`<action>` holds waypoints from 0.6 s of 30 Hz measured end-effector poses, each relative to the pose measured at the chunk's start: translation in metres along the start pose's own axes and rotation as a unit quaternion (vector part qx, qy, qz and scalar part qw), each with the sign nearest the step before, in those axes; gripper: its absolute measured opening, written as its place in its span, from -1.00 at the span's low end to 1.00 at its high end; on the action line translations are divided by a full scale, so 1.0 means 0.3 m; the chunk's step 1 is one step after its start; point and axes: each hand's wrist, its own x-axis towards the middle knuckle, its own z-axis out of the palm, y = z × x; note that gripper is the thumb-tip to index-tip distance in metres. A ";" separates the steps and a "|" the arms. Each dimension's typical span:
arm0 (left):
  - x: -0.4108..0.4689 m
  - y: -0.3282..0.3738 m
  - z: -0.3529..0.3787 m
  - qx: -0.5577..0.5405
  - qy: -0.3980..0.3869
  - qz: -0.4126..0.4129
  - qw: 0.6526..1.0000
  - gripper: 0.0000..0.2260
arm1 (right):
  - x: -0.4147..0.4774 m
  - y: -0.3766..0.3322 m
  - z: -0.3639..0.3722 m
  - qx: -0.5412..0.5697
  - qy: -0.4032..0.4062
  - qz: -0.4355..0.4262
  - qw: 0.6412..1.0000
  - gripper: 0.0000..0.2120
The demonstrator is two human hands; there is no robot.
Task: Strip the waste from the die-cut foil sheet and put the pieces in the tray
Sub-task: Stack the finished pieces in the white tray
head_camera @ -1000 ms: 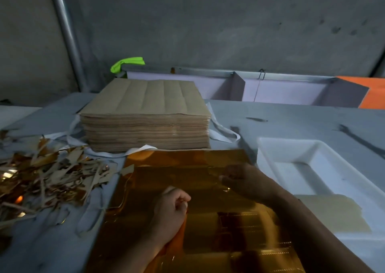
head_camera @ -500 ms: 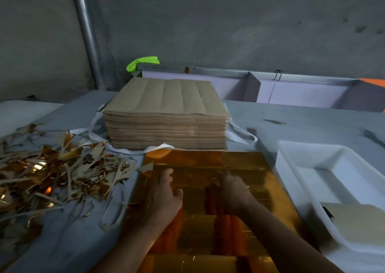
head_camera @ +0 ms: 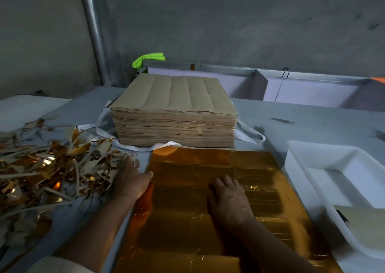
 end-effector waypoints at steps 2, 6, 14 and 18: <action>0.011 -0.005 -0.002 0.025 -0.002 -0.005 1.000 -0.29 | -0.001 0.000 0.004 -0.005 0.002 -0.003 1.000 -0.68; 0.034 -0.017 -0.019 0.036 0.005 -0.002 0.999 -0.40 | -0.002 0.003 0.009 -0.010 0.005 -0.004 1.000 -0.68; 0.100 -0.082 -0.121 0.052 0.042 -0.014 0.998 -0.44 | 0.004 0.007 0.022 -0.019 -0.001 0.002 1.000 -0.68; 0.122 -0.112 -0.153 0.048 0.069 -0.031 0.996 -0.40 | 0.003 0.008 0.025 -0.027 -0.001 0.005 1.000 -0.69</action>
